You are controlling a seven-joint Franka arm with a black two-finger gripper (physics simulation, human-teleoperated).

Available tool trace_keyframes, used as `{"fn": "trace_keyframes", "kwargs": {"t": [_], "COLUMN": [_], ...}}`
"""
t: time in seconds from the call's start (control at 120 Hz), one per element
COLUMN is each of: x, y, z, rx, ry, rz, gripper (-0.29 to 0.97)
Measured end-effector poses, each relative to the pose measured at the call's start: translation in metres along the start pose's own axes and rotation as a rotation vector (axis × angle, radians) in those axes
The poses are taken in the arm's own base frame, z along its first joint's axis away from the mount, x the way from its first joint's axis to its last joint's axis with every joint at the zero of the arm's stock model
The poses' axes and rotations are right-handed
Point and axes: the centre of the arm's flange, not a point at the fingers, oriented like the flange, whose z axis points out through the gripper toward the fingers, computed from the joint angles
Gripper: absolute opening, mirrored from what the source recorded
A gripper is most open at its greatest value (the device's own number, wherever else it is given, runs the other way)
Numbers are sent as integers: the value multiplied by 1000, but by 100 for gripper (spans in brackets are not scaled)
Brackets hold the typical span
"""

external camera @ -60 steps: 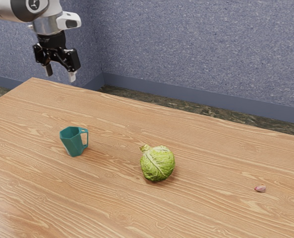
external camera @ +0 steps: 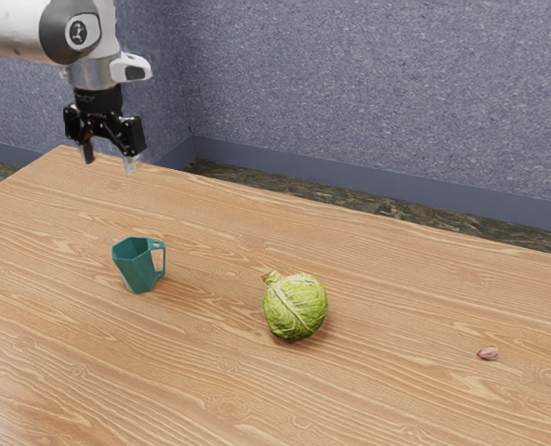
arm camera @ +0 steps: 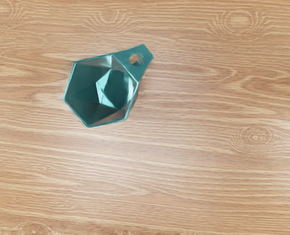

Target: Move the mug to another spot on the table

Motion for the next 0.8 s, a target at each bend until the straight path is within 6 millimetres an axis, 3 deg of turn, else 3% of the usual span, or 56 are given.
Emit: {"fn": "trace_keyframes", "kwargs": {"t": [0.083, 0.225, 0.5, 0.633, 0.8], "x": [14, 27, 59, 94, 105], "y": [-52, -76, -60, -36, -19], "z": [47, 87, 100, 125, 150], "rx": [-13, -24, -17, -39, -49], "ry": [-76, -128, -59, -40, -43], "rz": [-76, -95, 84, 233, 373], "gripper": [68, 68, 68, 68, 68]}}
